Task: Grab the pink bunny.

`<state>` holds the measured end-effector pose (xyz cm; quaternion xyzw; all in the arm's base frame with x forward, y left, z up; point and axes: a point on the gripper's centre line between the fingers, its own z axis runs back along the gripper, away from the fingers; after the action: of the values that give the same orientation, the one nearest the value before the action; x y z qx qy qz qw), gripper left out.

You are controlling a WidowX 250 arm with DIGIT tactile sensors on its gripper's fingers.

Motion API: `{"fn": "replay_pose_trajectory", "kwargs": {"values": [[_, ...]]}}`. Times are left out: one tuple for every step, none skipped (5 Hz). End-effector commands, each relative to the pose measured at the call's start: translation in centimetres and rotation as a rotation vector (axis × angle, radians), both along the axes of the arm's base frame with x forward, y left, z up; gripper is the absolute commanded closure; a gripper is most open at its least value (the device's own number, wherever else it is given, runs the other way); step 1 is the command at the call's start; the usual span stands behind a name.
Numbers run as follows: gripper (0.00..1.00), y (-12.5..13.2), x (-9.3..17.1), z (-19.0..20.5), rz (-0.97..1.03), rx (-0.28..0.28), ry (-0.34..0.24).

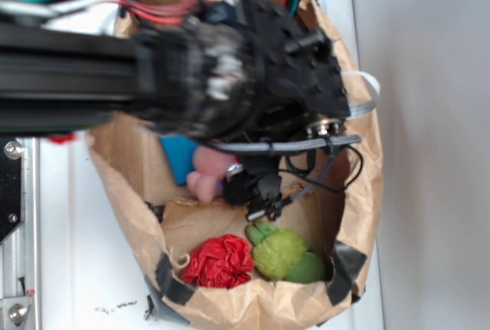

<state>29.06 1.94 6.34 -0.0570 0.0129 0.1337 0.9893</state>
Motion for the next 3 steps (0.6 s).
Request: {"fn": "replay_pose_trajectory", "kwargs": {"values": [[1.00,-0.8,0.7,11.9,-0.139,-0.118,-0.071],[1.00,-1.4,0.1,13.5,-0.166,-0.112,-0.107],[1.00,-2.1,-0.9,14.4,-0.169,-0.057,-0.226]]}}
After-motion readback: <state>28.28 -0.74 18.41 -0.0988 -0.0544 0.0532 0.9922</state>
